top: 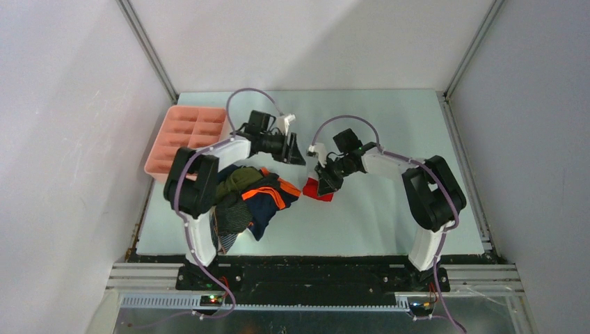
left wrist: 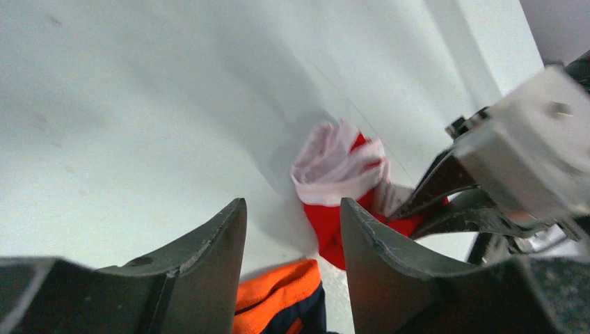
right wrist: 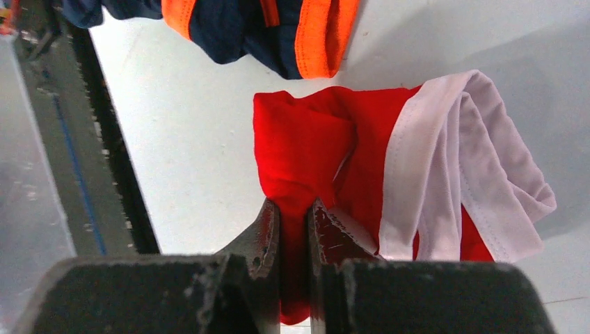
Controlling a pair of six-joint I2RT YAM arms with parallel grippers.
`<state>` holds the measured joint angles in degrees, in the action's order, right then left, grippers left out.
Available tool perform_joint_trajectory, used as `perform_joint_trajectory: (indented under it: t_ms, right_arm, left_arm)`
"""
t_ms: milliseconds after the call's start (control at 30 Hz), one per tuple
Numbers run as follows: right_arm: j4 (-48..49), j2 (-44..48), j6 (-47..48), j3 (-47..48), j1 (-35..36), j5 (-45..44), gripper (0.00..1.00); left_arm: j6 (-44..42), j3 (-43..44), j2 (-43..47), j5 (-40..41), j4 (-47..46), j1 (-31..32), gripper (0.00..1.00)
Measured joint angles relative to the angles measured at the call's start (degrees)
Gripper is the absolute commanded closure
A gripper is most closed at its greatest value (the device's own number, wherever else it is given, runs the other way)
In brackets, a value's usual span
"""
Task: Roll the underwear
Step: Roll the underwear to the center of the board.
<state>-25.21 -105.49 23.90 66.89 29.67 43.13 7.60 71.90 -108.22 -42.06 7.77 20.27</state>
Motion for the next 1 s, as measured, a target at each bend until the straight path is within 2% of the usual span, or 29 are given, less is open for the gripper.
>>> perform_joint_trajectory:
  t_ms: [167, 333, 633, 833, 1000]
  right_arm:
    - [-0.68, -2.29, -5.11, 0.55, -2.47, 5.31, 1.00]
    - [-2.23, -6.69, -9.86, 3.17, -4.96, 10.32, 1.00]
    - [-5.57, -14.25, -18.69, 5.86, -9.05, 18.71, 1.00]
    - [-9.09, -19.34, -23.12, 6.86, -11.76, 23.45, 1.00]
    - [-12.13, -22.56, -25.18, 8.02, -12.85, 25.51, 1.00]
  left_arm:
    - [-1.29, -5.33, 7.15, 5.38, -5.44, 1.11, 0.45]
    - [-9.53, -10.43, 10.25, 7.39, -7.08, 5.07, 0.46]
    - [-40.96, -27.10, 20.90, 7.91, -13.70, 17.49, 0.43]
    - [-56.30, -30.18, 18.93, 7.32, -19.56, 19.28, 0.43]
    - [-68.30, -30.18, 16.31, 6.49, -20.15, 20.11, 0.42]
